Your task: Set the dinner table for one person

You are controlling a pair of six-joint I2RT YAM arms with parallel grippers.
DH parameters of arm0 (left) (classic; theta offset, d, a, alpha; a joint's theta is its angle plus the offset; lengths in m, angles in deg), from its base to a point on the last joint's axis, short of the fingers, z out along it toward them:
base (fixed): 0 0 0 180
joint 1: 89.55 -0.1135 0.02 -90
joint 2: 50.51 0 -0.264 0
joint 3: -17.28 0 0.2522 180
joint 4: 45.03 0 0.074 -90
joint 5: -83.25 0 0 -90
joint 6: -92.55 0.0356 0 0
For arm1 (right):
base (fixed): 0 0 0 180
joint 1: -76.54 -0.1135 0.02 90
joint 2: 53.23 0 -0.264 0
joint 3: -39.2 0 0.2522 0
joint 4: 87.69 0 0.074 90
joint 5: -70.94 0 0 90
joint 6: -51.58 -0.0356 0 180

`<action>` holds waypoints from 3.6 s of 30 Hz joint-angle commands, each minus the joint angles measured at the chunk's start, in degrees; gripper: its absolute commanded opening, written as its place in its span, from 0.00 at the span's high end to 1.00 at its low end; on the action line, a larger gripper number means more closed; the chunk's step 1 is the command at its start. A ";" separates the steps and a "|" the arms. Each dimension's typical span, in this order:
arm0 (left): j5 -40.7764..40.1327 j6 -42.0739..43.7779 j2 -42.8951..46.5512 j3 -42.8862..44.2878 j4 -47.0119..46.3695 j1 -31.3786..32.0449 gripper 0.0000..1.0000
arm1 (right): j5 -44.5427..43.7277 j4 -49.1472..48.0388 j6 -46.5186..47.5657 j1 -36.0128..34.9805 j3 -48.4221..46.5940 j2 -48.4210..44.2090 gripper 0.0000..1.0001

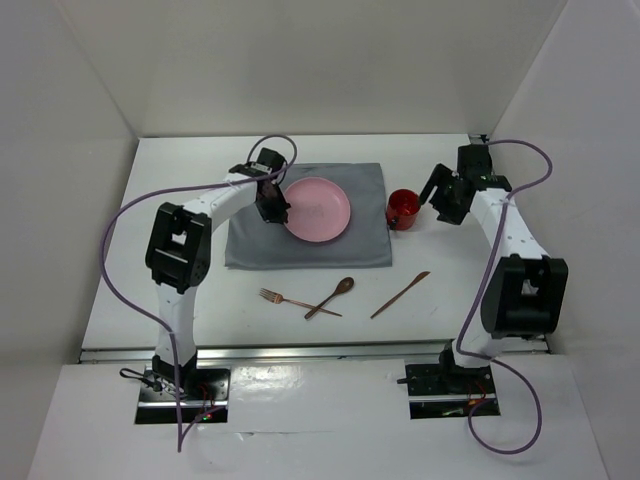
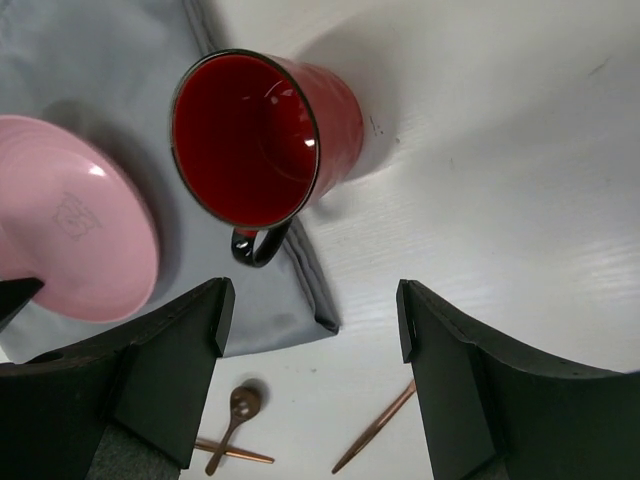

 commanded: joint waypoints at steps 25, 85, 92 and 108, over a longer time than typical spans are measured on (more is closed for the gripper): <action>-2.09 12.23 29.41 3.04 11.86 -2.88 0.00 | -7.35 -4.01 0.64 -4.10 -20.36 24.19 1.00; -6.75 25.51 24.79 -18.67 9.06 36.57 0.32 | -9.48 6.71 -18.17 -19.22 22.94 -20.45 0.36; -4.47 23.84 16.00 -15.60 4.23 36.66 0.29 | -3.86 7.60 -21.69 -18.52 32.69 -29.42 0.36; 0.28 27.89 7.20 -14.63 0.09 31.56 0.50 | -2.08 5.48 -23.53 -17.99 35.61 -30.48 0.37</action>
